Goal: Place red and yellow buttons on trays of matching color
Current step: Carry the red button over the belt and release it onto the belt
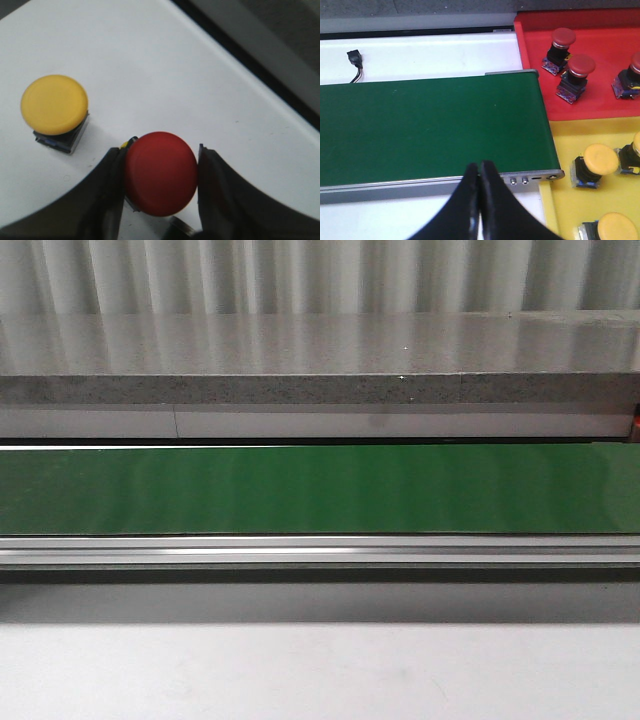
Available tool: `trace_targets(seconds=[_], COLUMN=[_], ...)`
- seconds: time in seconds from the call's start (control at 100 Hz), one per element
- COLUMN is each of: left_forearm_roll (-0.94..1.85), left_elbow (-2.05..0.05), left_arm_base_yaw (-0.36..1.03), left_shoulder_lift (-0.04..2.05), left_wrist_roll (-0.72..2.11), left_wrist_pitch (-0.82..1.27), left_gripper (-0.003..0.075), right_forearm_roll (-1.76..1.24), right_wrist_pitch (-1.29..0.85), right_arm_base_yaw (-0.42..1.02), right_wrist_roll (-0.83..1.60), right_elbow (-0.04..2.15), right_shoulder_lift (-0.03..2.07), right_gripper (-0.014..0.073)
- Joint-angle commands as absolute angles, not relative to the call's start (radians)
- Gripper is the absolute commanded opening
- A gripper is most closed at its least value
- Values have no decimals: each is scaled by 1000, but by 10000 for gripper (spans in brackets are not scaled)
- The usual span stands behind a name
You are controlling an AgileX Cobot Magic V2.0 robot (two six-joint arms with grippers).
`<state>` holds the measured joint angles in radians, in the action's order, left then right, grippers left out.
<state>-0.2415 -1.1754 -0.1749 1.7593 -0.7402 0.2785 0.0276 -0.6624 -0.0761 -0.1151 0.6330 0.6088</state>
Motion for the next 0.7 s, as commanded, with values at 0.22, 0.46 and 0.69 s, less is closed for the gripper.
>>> trace_targets(seconds=[0.22,0.46,0.69], left_forearm_roll=[-242,-238,-217], left_elbow=[-1205,-1166,-1059], left_arm_base_yaw=[-73,34,110], left_shoulder_lift=[1478,1348,1277], left_wrist_roll=[-629,-529,-510], left_wrist_pitch=[360,479,464], left_gripper=[-20,-20,-20], right_forearm_roll=[32,32,32], right_wrist_pitch=[-601,-601,-601], right_arm_base_yaw=[-75,-75,-75], right_wrist_roll=[-108,-108,-108], right_elbow=[658,658,658], right_shoulder_lift=[607,607,607], right_gripper=[-67,-67,-67])
